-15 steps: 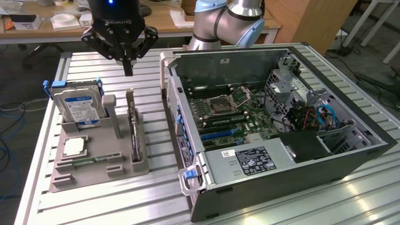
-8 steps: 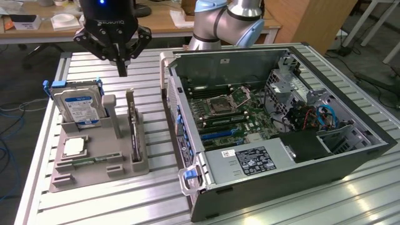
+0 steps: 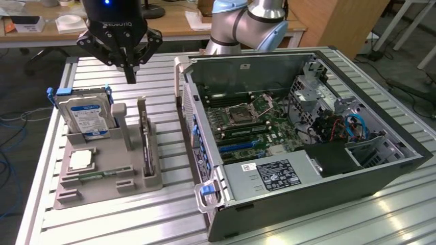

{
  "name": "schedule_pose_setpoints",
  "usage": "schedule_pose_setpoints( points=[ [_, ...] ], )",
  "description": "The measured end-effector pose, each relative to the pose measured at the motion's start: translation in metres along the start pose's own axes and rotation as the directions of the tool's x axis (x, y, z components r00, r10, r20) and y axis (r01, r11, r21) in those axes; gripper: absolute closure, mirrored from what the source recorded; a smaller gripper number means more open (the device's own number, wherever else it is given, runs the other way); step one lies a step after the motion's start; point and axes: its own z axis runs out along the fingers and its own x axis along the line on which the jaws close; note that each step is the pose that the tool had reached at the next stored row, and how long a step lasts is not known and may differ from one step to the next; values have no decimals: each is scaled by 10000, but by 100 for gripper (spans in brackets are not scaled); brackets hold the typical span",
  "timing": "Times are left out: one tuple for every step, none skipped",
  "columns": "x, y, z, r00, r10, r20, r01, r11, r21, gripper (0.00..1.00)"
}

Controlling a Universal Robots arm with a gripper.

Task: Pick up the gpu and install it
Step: 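Pick up the gpu and move the gpu toward the slot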

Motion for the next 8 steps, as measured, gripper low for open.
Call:
schedule_pose_setpoints(
  points=[
    [0,0,0,10000,0,0,0,10000,0,90],
    [0,0,0,10000,0,0,0,10000,1,90],
    [0,0,0,10000,0,0,0,10000,0,90],
    [0,0,0,10000,0,0,0,10000,0,90],
    [0,0,0,10000,1,0,-1,10000,0,90],
    [0,0,0,10000,1,0,-1,10000,0,90],
    [0,0,0,10000,1,0,-1,10000,0,90],
    [0,0,0,10000,1,0,-1,10000,0,90]
  ],
)
